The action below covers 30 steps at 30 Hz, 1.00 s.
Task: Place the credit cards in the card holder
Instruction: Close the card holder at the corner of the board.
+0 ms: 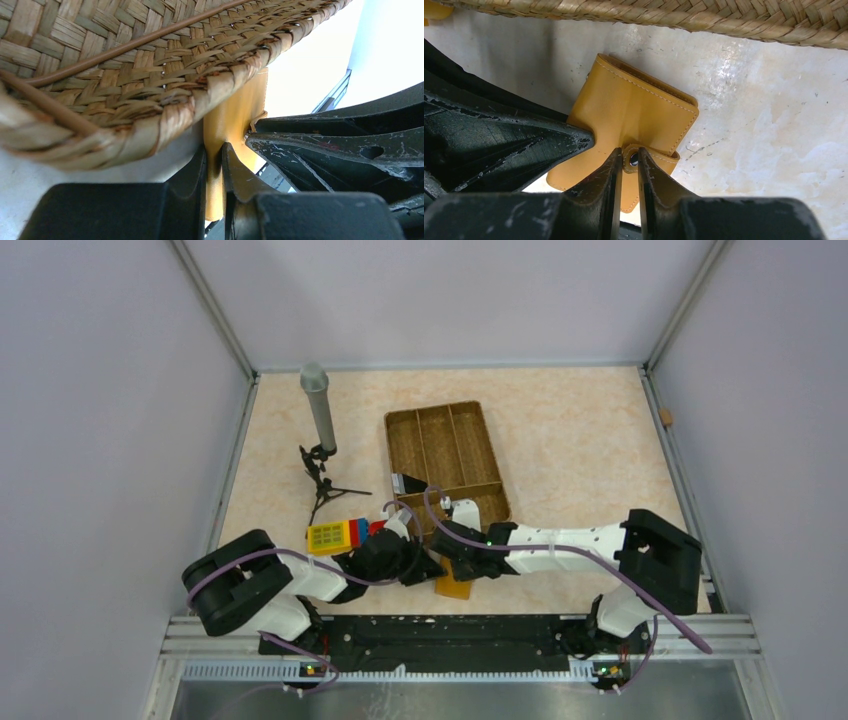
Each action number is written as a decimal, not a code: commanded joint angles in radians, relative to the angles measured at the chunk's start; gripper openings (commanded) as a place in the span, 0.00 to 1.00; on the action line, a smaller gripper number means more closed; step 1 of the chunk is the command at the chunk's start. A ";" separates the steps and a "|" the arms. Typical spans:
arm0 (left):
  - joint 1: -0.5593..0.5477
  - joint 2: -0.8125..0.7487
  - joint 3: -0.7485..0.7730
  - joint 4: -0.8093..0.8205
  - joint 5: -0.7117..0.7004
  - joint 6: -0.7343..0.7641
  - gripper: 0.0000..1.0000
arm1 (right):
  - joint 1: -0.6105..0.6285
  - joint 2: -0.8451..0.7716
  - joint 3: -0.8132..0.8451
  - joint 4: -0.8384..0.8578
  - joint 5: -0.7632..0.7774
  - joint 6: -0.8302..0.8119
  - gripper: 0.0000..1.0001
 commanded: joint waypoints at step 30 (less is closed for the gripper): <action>-0.005 0.065 -0.019 -0.146 -0.037 0.036 0.09 | 0.058 0.067 0.108 -0.069 0.045 -0.020 0.02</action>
